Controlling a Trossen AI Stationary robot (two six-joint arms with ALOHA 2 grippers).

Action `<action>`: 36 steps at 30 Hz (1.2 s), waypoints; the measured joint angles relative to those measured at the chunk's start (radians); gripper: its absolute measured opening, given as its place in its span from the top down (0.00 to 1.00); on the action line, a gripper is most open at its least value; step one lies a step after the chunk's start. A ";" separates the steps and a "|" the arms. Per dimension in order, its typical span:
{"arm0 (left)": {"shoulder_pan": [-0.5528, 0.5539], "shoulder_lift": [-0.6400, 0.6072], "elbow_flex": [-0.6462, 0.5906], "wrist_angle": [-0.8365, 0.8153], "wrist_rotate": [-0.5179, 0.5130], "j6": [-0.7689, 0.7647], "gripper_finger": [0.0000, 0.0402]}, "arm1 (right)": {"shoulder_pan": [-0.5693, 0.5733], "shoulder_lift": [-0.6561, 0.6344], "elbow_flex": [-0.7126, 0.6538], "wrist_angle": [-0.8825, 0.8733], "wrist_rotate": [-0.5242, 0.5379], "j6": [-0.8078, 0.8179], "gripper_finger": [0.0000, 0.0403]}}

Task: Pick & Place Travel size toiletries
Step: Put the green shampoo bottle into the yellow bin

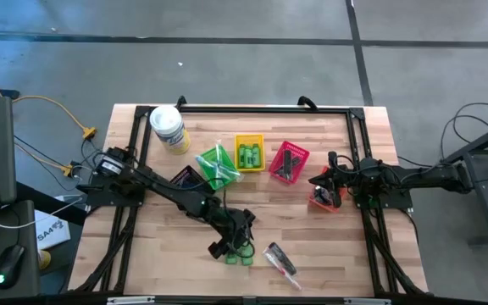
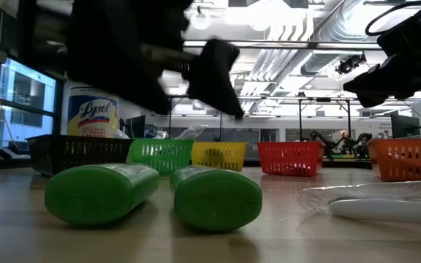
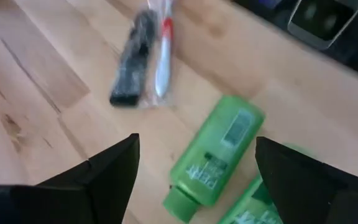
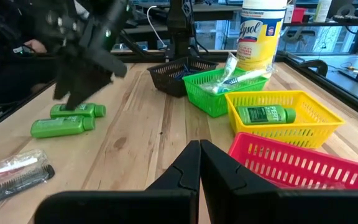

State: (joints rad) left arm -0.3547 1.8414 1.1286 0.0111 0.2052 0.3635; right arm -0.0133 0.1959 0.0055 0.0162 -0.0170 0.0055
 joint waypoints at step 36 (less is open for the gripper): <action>-0.019 0.261 0.312 -0.363 0.014 0.159 0.70 | 0.000 0.026 0.000 0.009 -0.012 -0.001 0.99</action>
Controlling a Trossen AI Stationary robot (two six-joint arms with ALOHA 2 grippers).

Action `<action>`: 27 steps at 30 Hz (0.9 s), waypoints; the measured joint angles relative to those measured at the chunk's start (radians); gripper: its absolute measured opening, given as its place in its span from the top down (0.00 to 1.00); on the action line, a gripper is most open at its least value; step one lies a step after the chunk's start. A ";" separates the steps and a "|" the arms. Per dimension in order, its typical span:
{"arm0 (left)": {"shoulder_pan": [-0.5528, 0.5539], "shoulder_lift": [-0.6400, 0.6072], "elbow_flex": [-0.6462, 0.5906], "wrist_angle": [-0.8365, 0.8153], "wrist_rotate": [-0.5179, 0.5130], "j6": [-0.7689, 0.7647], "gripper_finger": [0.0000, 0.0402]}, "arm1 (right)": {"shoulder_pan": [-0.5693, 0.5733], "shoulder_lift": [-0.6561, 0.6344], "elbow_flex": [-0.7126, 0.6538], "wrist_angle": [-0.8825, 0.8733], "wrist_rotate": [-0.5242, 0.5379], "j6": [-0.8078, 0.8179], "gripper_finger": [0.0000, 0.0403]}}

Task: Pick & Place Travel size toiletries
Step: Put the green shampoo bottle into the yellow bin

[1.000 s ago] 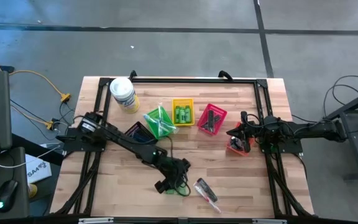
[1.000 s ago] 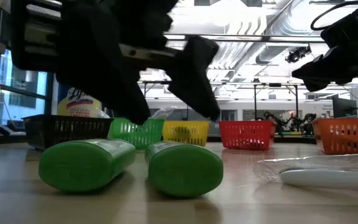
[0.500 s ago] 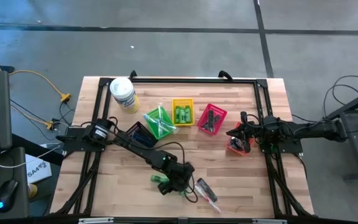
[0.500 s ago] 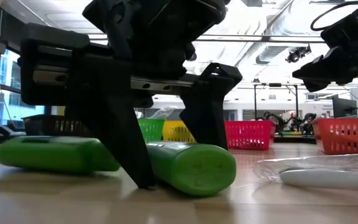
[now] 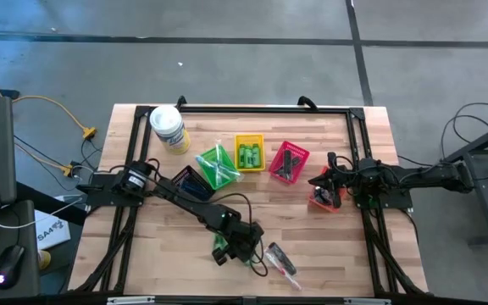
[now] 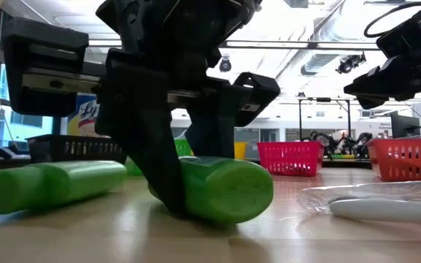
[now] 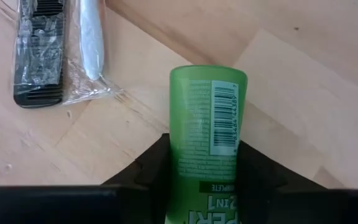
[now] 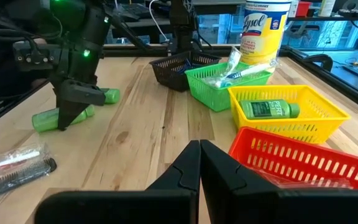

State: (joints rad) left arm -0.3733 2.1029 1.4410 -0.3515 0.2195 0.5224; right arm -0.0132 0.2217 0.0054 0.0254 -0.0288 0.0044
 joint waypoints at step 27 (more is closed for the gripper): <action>0.091 -0.535 -0.107 -0.219 -0.075 0.053 0.71 | 0.000 0.000 0.000 -0.006 -0.003 0.000 0.99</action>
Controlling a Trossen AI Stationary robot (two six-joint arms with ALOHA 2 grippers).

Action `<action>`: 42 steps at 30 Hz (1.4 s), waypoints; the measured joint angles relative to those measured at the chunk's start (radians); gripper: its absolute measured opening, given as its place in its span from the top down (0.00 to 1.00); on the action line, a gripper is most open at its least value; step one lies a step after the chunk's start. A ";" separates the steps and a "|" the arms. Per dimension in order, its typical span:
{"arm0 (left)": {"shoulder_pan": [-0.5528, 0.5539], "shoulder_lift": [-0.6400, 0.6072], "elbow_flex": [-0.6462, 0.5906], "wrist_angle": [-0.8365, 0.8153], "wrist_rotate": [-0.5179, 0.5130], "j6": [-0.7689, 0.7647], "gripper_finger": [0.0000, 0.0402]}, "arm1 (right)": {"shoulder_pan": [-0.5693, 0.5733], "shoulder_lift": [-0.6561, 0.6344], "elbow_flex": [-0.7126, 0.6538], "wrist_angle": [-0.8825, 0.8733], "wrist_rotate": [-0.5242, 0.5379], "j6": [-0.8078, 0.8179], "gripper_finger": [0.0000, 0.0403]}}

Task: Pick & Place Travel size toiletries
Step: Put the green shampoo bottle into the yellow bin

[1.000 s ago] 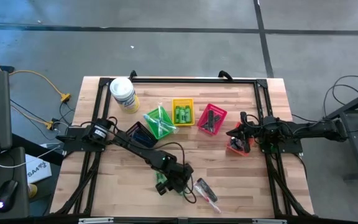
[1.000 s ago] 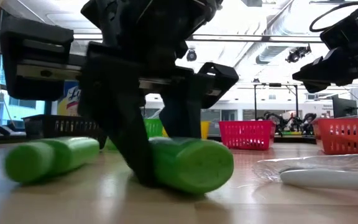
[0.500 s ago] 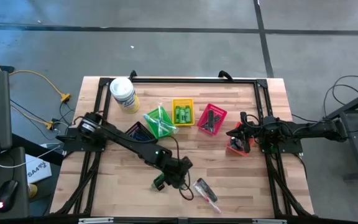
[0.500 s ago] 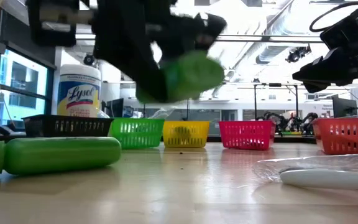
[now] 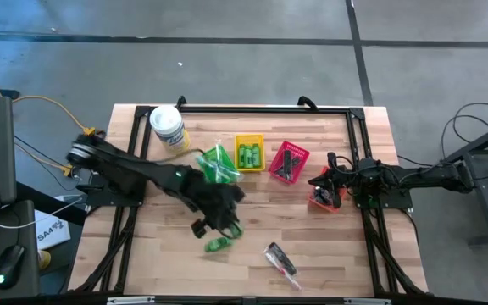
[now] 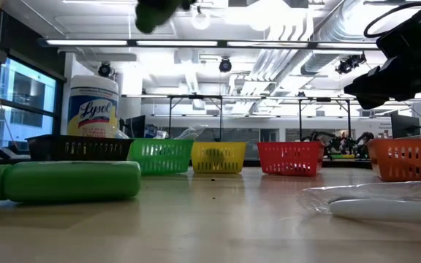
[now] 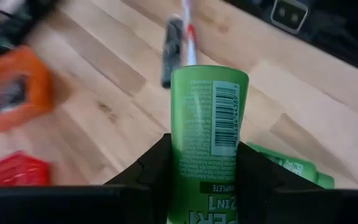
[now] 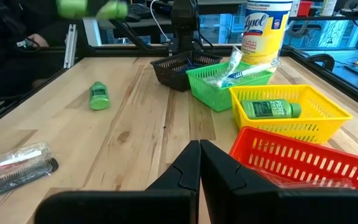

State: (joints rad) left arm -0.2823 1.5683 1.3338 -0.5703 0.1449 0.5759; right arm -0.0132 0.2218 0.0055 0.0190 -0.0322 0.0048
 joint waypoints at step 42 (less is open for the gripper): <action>0.221 -1.278 -1.140 0.674 -0.415 -0.558 0.72 | 0.000 0.000 0.000 0.014 0.001 0.018 0.99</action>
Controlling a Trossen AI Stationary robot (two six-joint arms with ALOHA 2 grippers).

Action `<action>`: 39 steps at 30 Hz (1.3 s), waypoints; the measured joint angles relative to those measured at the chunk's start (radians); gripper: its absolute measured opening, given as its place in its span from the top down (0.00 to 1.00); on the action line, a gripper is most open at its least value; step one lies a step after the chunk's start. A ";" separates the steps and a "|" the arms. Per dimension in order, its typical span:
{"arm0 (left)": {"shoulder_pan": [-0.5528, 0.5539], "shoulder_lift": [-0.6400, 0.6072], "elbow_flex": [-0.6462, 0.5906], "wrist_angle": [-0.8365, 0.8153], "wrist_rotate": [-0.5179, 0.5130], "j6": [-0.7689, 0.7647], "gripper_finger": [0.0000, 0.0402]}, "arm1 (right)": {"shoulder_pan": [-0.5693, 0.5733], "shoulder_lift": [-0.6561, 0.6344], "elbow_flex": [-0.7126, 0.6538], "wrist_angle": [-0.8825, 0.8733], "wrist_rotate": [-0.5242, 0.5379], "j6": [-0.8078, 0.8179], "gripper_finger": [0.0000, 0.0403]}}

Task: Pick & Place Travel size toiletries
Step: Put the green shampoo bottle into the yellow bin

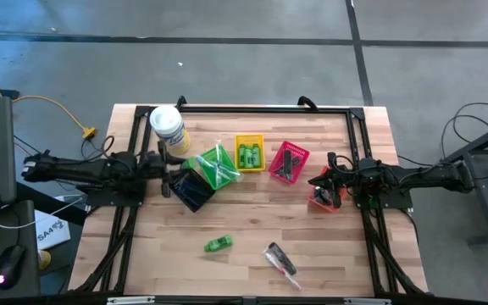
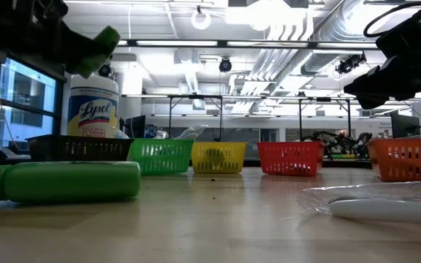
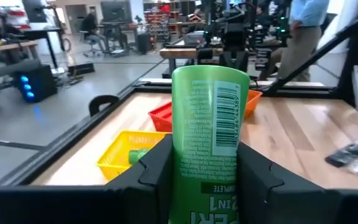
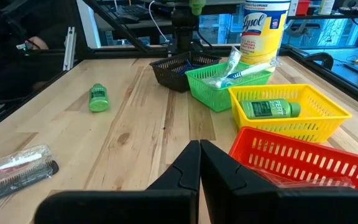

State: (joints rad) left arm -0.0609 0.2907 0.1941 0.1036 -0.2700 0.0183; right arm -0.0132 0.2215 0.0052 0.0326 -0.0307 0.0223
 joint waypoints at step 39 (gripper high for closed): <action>0.146 -0.034 -0.141 0.080 0.237 0.011 0.73 | 0.000 0.000 0.000 -0.004 0.003 0.008 0.99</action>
State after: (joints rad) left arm 0.0849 0.2569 0.0532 0.1833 -0.0326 0.0296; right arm -0.0132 0.2218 0.0053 0.0281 -0.0280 0.0303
